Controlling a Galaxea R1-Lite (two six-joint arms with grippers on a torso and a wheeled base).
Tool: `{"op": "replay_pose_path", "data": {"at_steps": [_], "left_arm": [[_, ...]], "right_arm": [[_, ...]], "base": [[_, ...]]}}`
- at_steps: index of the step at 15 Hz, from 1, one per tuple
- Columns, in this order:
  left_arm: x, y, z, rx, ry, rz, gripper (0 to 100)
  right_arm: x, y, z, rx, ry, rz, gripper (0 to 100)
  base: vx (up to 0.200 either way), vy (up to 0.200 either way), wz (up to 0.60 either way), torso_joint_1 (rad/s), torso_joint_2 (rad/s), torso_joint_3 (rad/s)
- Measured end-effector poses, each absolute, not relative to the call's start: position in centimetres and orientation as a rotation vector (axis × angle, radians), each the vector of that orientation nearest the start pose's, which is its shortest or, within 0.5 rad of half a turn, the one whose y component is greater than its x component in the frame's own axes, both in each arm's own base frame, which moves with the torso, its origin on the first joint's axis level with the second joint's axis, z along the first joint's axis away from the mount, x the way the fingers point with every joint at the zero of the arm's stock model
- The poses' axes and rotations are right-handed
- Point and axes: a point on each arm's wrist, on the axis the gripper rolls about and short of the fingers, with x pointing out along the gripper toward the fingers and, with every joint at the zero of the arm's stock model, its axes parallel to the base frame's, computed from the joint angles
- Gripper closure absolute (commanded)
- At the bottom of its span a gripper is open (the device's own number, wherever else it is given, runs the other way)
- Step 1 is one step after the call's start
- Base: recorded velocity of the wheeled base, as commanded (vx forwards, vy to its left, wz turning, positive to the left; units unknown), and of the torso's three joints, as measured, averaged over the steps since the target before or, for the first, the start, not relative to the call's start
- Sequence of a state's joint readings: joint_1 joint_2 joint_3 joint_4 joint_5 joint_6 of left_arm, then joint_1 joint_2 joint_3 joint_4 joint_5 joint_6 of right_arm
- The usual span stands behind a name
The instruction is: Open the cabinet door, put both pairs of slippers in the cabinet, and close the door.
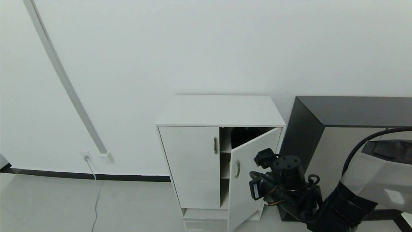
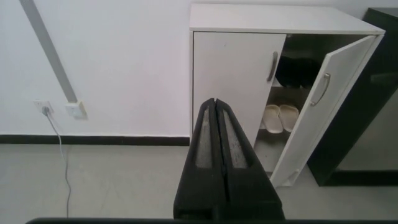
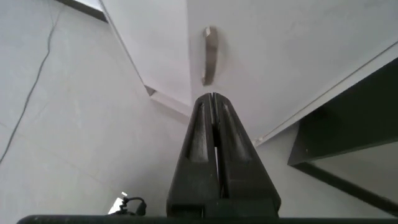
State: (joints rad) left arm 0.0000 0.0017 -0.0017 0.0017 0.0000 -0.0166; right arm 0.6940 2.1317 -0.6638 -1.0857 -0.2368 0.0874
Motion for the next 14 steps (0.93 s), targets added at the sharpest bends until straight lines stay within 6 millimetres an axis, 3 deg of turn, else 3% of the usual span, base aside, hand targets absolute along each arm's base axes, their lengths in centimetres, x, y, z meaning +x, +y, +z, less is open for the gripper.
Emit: {"op": "replay_pose_path", "data": {"at_steps": [6, 14], "left_arm": [[-2.3, 0.0, 7.6, -0.017, 0.002, 0.000, 100], [-2.3, 0.0, 7.6, -0.018, 0.002, 0.001, 100]], "right_arm": [[24.8, 21.3, 3.7, -0.098, 0.379, 0.467, 100], [27.2, 22.2, 3.0, -0.076, 0.349, 0.445, 100]], "base": [[0.200, 0.000, 0.00, 0.004, 0.00, 0.005], [0.000, 0.000, 0.00, 0.000, 0.00, 0.000]]}}
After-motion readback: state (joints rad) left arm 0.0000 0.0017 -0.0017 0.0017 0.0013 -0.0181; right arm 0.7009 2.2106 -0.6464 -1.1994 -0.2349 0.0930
